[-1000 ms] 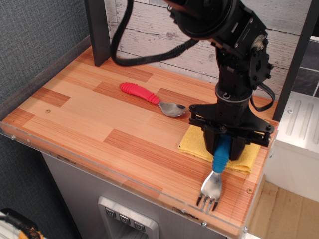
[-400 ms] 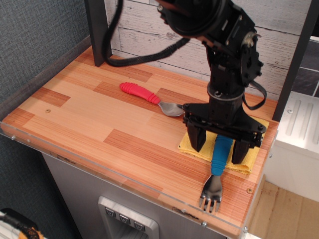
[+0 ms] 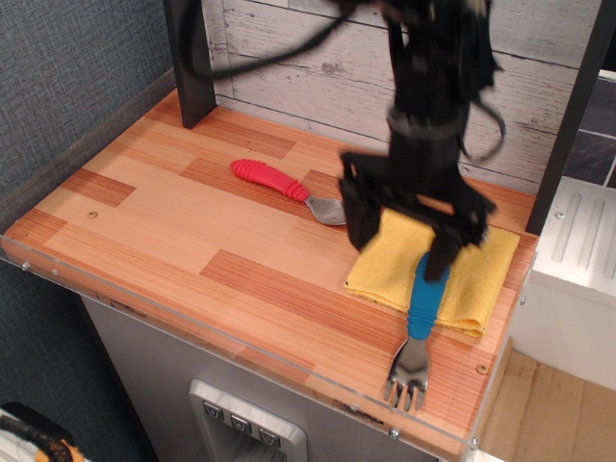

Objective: Move the blue fork and place it on the yellow napkin

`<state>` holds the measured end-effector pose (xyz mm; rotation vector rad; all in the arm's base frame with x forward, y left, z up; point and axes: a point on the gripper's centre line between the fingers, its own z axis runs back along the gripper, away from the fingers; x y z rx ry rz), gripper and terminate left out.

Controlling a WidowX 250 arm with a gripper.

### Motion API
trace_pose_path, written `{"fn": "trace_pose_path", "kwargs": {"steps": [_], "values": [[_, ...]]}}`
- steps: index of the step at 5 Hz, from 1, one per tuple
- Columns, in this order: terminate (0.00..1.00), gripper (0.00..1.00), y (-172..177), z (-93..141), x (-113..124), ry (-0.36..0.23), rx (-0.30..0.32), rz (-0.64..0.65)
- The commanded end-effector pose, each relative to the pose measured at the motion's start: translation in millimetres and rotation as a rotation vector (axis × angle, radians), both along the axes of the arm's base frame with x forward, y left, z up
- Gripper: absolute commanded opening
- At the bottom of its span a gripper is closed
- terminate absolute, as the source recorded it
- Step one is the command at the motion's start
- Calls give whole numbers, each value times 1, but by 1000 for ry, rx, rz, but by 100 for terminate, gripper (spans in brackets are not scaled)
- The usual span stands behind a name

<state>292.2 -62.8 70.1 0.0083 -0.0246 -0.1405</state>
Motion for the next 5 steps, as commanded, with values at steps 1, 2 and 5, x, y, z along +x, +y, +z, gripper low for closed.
{"fn": "trace_pose_path", "kwargs": {"steps": [1, 2, 5], "values": [[0, 100, 33, 72, -7, 44, 88, -291], [0, 100, 54, 80, -24, 45, 127, -323], [100, 100, 106, 85, -88, 71, 83, -117]]}}
